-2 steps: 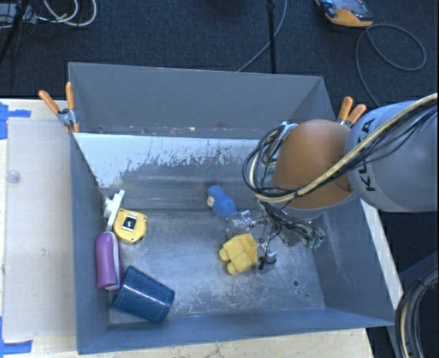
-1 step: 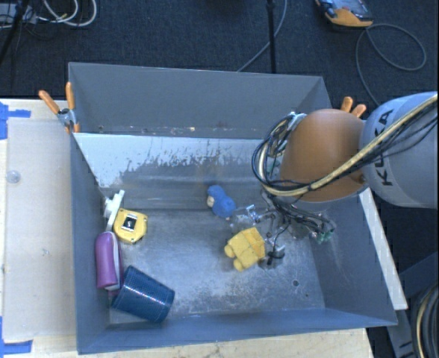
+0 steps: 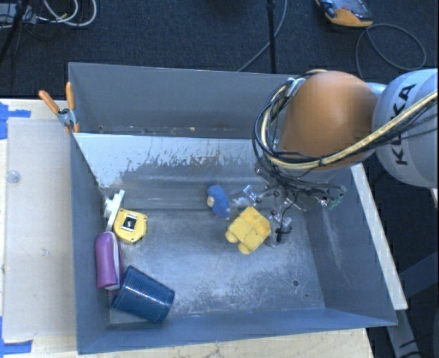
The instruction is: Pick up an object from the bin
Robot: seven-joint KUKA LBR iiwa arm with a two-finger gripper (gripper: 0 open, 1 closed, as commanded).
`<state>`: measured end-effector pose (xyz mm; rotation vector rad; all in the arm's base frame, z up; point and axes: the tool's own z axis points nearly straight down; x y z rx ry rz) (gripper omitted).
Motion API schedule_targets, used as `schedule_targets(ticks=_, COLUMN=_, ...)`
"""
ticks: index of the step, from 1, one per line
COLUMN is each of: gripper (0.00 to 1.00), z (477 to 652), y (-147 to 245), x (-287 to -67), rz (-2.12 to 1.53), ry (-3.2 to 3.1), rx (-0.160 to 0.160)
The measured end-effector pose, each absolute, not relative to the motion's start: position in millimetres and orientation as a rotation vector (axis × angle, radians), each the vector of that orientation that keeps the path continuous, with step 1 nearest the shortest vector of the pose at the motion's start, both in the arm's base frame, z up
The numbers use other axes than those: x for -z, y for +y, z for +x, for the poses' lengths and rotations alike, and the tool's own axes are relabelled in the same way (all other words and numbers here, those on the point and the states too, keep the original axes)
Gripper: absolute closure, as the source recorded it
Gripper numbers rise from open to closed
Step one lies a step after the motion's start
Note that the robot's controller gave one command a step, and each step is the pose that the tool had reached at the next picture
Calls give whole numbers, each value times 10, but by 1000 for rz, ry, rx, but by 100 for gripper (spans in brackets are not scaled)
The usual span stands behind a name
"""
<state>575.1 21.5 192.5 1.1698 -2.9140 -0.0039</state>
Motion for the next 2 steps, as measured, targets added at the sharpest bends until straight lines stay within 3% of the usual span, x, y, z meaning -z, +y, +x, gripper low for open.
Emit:
schedule_targets(ticks=1, gripper=100, z=5751, y=214, x=-1924, rz=1169, ry=-2914, rx=4)
schedule_targets(ticks=2, gripper=100, z=5842, y=126, x=-2210, rz=1187, ry=-2901, rx=10)
